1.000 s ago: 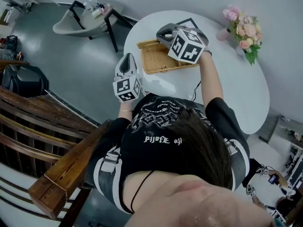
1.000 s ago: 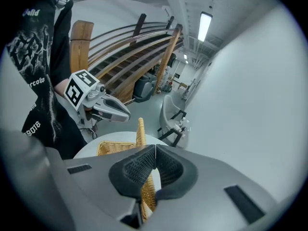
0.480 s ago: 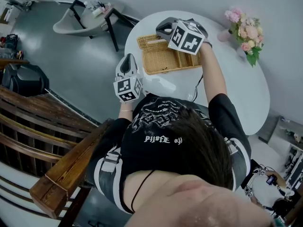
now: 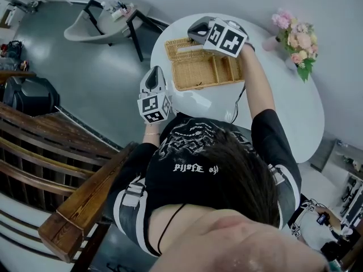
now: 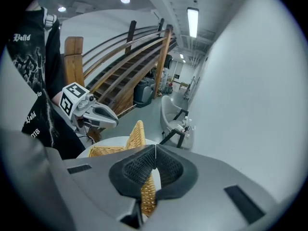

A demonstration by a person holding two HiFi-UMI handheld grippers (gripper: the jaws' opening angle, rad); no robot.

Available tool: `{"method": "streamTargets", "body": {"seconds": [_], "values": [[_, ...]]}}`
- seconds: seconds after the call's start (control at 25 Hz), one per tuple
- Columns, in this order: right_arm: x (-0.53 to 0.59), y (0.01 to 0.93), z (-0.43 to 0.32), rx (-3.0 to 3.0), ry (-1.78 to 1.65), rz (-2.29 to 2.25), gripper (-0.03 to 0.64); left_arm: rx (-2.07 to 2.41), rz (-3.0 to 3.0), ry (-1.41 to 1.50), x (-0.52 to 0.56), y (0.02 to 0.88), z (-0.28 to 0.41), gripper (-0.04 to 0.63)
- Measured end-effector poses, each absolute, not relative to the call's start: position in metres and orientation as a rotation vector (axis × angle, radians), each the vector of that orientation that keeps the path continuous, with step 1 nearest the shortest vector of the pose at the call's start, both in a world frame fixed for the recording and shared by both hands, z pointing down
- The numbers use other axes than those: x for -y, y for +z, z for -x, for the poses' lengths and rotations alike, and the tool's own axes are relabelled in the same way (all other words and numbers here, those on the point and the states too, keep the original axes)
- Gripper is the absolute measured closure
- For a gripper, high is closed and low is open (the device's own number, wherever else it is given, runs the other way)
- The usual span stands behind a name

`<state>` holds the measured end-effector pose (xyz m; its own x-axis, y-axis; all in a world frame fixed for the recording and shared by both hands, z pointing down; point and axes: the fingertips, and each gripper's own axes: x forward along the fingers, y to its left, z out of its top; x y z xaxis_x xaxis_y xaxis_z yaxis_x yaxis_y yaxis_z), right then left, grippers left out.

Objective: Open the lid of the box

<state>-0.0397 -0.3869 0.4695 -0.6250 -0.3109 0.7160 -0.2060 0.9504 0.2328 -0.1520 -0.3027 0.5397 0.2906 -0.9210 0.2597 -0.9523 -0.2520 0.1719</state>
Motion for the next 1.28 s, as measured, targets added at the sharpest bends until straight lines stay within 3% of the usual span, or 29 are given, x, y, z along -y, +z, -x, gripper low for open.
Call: {"method": "streamTargets", "body": {"seconds": [1.28], "values": [[0.463,0.525,0.041,2.271,0.117,-0.328,0.589,1.65,-2.286,0.195,0.334,0.544,0.143,0.571]]}}
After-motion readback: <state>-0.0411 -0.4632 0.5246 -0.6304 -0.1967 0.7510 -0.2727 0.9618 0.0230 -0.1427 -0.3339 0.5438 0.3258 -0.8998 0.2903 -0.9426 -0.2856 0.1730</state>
